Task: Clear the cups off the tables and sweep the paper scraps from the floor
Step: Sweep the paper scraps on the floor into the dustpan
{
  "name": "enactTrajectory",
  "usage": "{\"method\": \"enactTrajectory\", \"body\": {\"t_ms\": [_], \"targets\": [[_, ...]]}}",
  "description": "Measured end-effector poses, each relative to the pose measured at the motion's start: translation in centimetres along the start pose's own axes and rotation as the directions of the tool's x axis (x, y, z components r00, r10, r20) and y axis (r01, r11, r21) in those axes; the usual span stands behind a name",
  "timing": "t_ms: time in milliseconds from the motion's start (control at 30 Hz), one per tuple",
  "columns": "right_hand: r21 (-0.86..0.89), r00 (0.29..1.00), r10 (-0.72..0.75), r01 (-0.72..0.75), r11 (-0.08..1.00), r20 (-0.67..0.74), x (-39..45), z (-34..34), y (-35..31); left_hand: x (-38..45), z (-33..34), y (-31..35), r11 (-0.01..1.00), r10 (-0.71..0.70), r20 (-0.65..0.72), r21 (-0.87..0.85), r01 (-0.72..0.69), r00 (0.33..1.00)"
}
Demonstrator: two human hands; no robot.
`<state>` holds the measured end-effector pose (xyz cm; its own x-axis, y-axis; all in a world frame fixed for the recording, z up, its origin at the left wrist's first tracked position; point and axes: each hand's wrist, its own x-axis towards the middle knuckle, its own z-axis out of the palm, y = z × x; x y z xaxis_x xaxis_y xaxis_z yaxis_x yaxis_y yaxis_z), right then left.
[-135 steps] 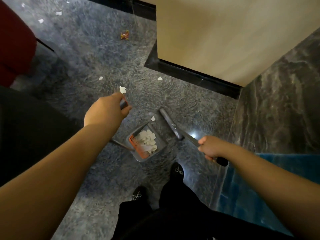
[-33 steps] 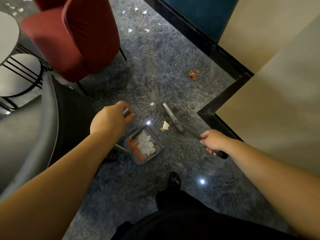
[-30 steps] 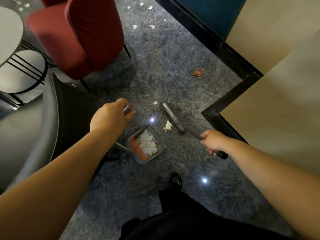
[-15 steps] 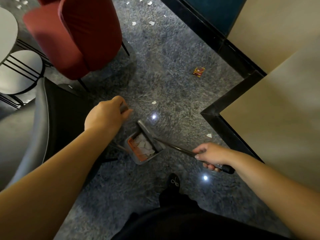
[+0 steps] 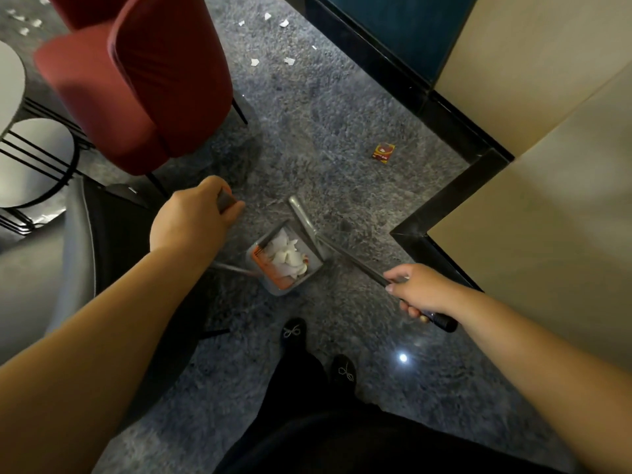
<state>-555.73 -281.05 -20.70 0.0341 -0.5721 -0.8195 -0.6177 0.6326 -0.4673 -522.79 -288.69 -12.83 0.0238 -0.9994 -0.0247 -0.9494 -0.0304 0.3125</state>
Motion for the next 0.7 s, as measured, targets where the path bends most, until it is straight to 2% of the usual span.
{"method": "enactTrajectory", "body": {"t_ms": [100, 200, 467, 600, 700], "targets": [[0.003, 0.999, 0.005, -0.005, 1.0, -0.052, 1.5, -0.6, -1.5, 2.6, -0.3, -0.2, 0.999, 0.044, -0.021, -0.003, -0.044, 0.999], [-0.012, 0.996, 0.007, -0.008, 1.0, -0.087, 3.5, -1.2, -3.5, 5.6, -0.5, -0.4, 0.997, 0.082, 0.019, 0.002, -0.082, 0.996], [-0.047, 0.988, 0.063, -0.071, 0.996, -0.138, 11.0, -3.5, -10.5, 14.5, -0.1, -2.3, 0.996, 0.071, 0.1, 0.04, -0.075, 0.992], [-0.147, 0.992, 0.09, -0.103, 0.984, -0.09, 14.1, -4.5, -14.2, 18.3, 0.6, -3.6, 0.998, 0.049, 0.142, 0.043, -0.056, 0.989], [-0.264, 0.992, 0.117, -0.124, 0.956, -0.043, 15.9, -4.6, -17.2, 20.1, 0.9, -4.9, 0.998, 0.026, 0.125, 0.046, -0.032, 0.992]]}}
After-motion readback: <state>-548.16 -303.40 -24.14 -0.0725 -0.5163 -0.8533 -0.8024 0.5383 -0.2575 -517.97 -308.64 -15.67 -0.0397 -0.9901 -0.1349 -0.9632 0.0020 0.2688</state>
